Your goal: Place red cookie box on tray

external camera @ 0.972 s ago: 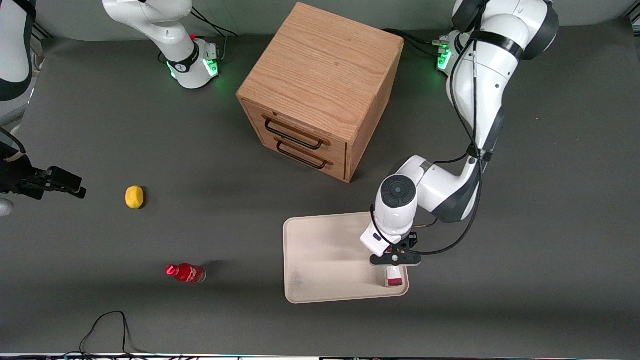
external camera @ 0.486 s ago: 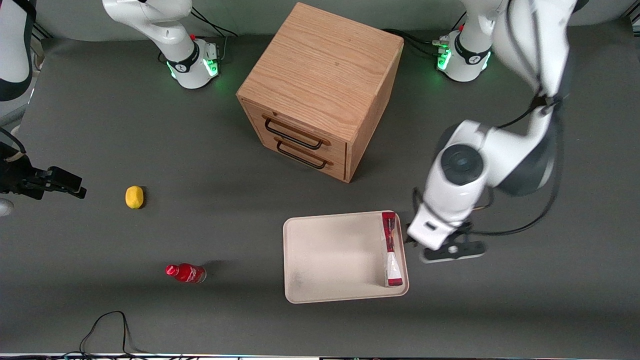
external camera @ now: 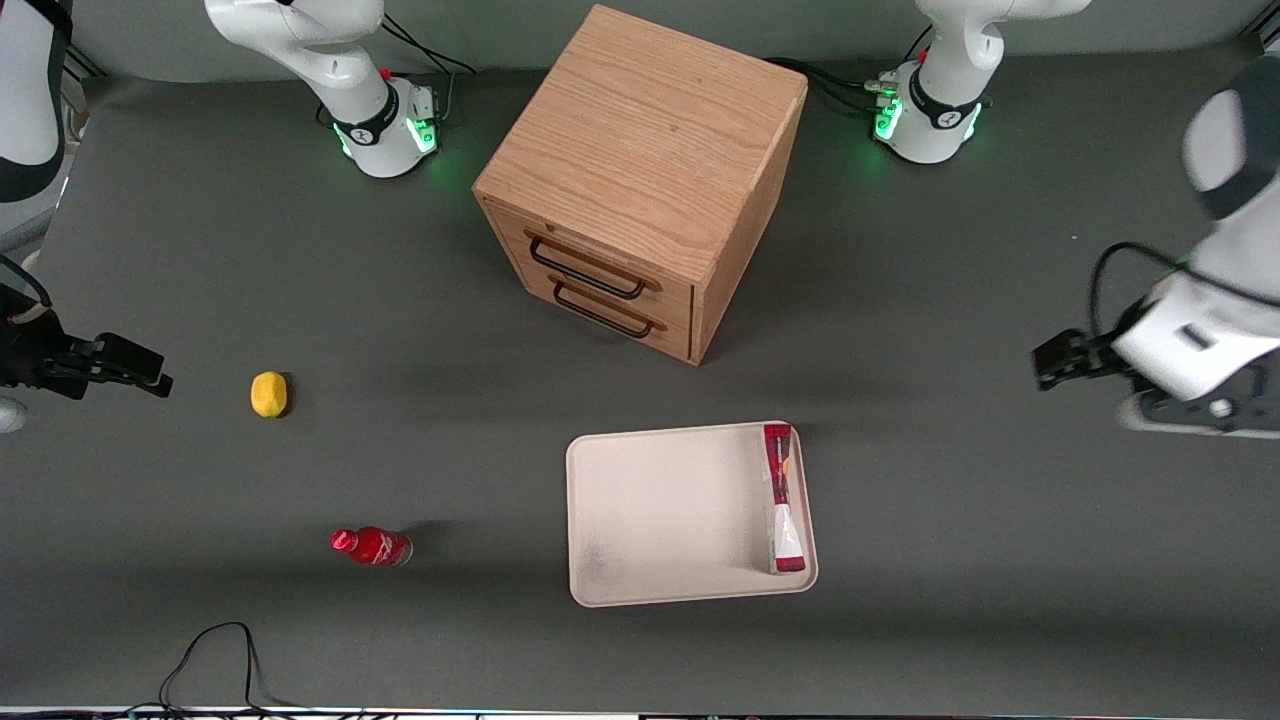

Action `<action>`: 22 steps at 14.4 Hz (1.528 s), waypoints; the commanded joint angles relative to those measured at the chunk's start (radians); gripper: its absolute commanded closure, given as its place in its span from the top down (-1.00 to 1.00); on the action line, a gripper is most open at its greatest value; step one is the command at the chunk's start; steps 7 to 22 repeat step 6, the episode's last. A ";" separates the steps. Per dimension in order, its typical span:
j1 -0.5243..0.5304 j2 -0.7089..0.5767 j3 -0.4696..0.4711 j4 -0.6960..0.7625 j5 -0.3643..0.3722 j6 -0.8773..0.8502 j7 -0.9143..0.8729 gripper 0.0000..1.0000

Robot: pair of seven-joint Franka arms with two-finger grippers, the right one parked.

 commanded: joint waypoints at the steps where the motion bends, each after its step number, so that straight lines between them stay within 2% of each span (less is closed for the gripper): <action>1: 0.034 -0.140 0.023 -0.135 -0.063 0.002 0.063 1.00; 6: 0.046 -0.214 0.025 -0.137 -0.038 -0.081 0.061 1.00; 22: 0.046 -0.214 0.025 -0.137 -0.038 -0.081 0.061 1.00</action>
